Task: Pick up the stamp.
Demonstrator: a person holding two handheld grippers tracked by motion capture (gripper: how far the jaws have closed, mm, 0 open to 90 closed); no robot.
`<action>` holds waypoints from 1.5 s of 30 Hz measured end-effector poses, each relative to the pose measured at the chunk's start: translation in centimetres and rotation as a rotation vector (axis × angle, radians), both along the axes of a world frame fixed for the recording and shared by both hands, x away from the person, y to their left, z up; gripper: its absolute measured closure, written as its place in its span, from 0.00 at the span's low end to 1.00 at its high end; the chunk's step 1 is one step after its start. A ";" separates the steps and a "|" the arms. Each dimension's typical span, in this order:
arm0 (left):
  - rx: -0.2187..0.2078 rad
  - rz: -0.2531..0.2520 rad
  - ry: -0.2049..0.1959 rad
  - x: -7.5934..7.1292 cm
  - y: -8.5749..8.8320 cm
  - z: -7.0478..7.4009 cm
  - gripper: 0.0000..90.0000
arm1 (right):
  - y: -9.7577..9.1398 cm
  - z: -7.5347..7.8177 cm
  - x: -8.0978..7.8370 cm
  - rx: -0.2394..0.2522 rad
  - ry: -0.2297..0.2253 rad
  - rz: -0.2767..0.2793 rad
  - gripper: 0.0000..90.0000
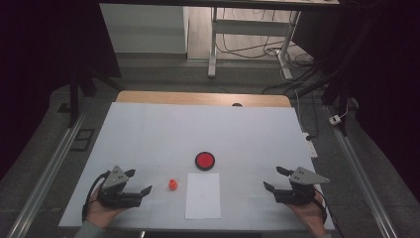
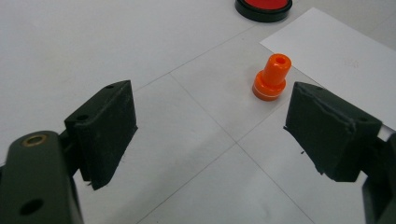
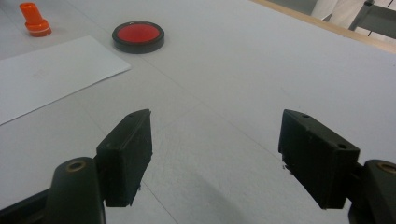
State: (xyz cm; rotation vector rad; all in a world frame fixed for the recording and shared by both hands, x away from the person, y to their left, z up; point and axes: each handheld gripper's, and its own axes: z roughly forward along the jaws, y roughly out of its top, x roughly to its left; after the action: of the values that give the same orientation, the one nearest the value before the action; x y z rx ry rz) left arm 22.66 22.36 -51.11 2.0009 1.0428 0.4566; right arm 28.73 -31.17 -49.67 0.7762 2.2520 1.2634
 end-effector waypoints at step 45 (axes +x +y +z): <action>0.001 -0.117 0.006 1.9 -3.8 1.1 0.21 | 0.5 0.2 0.1 0.001 0.017 0.009 0.31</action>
State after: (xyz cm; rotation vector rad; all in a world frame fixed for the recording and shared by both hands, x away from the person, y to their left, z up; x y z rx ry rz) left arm 24.59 18.58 -49.98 2.0522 0.9227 0.3889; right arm 28.85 -30.64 -49.48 0.7811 2.2710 1.2660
